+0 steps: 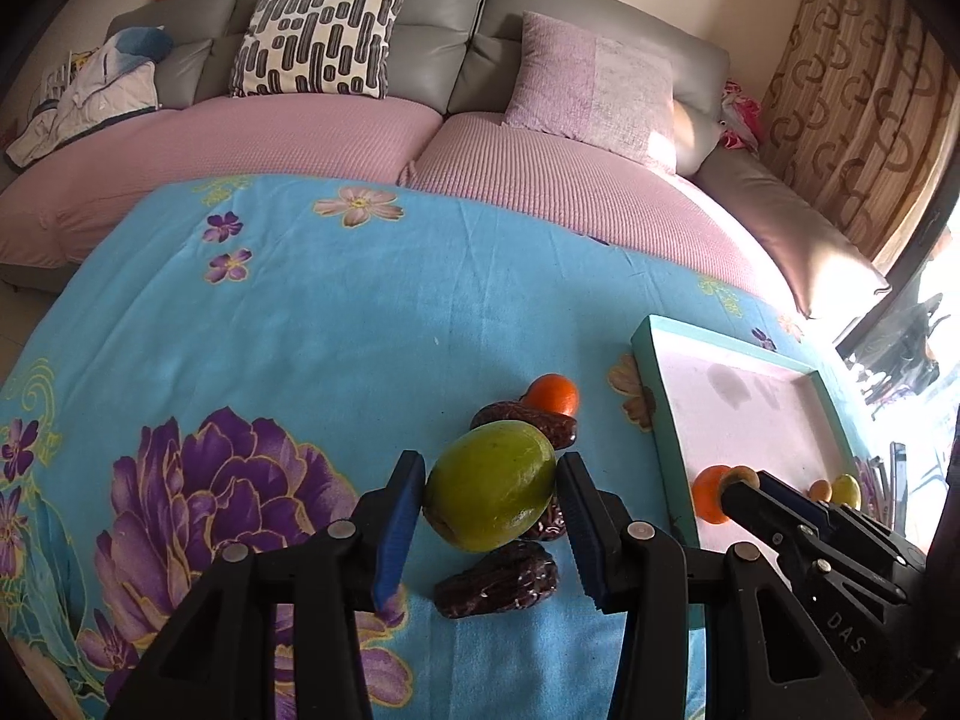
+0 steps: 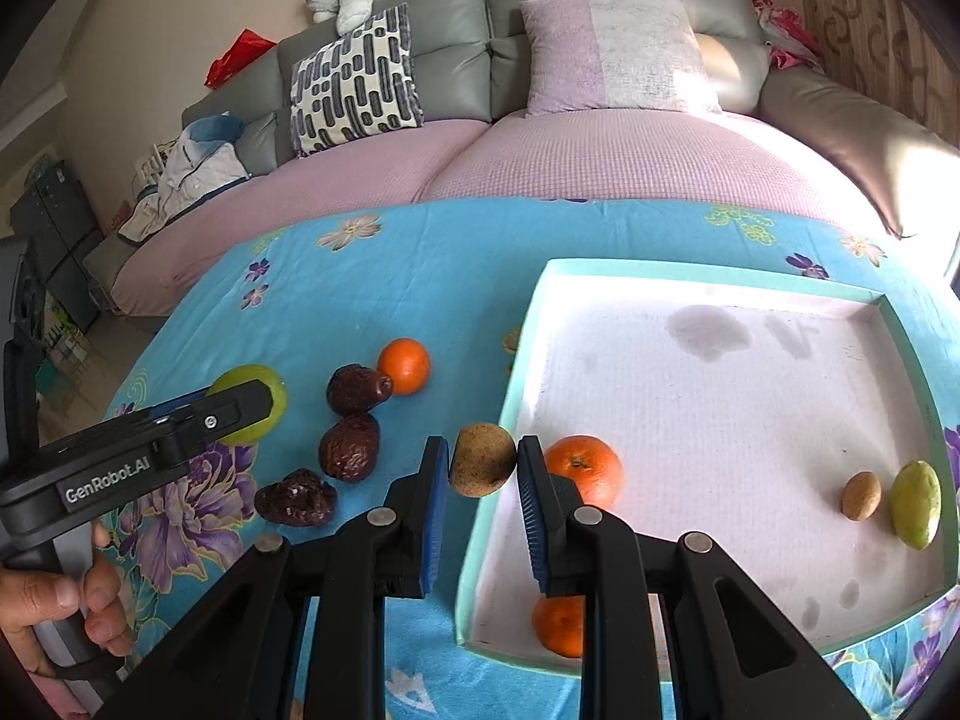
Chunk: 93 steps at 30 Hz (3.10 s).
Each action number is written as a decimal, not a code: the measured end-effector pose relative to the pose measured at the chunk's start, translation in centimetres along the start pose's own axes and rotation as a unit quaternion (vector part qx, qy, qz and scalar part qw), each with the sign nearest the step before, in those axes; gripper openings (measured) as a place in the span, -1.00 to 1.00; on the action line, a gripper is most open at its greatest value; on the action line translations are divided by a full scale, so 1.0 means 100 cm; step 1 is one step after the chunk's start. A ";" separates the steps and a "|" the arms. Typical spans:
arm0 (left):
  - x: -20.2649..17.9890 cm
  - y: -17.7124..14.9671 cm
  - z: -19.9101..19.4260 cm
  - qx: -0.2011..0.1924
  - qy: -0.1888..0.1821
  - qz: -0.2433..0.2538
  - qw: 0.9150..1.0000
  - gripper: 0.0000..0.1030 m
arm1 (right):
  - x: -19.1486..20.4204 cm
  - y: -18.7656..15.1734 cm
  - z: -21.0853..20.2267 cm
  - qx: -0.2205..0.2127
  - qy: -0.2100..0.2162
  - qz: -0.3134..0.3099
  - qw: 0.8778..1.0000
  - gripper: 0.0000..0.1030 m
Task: Organize fruits
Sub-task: 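Carry the kiwi with the right gripper into the tray while the left gripper carries the mango there, then open the right gripper releasing the kiwi while the left gripper releases the mango in the tray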
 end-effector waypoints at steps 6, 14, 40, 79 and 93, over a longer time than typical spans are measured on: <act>-0.032 -0.003 -0.005 -0.002 -0.022 0.037 0.999 -0.06 | -0.043 0.003 -0.021 -0.016 -0.052 0.046 0.997 -0.53; -0.092 -0.020 -0.006 0.012 -0.062 0.108 0.992 -0.06 | -0.096 0.002 -0.053 -0.043 -0.107 0.104 0.988 -0.53; -0.144 -0.051 0.014 0.038 -0.055 0.171 0.983 -0.06 | -0.118 -0.019 -0.025 0.026 -0.106 0.112 0.988 -0.52; -0.138 -0.040 0.000 0.030 -0.063 0.156 0.985 0.08 | -0.114 -0.011 -0.040 0.005 -0.125 0.107 0.986 -0.48; -0.079 -0.018 0.008 0.023 -0.015 0.071 0.997 0.11 | -0.111 -0.011 -0.038 0.008 -0.122 0.099 0.988 -0.48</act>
Point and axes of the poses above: each gripper's, at about its wrist camera, not at the fingertips, and z roughly the way its jaws point, x to its left, y to its top, the point moved 2 cm from there along z, roughly the way its jaws point, and after that the axes turned 7 degrees about y, right-handed, at the moved point
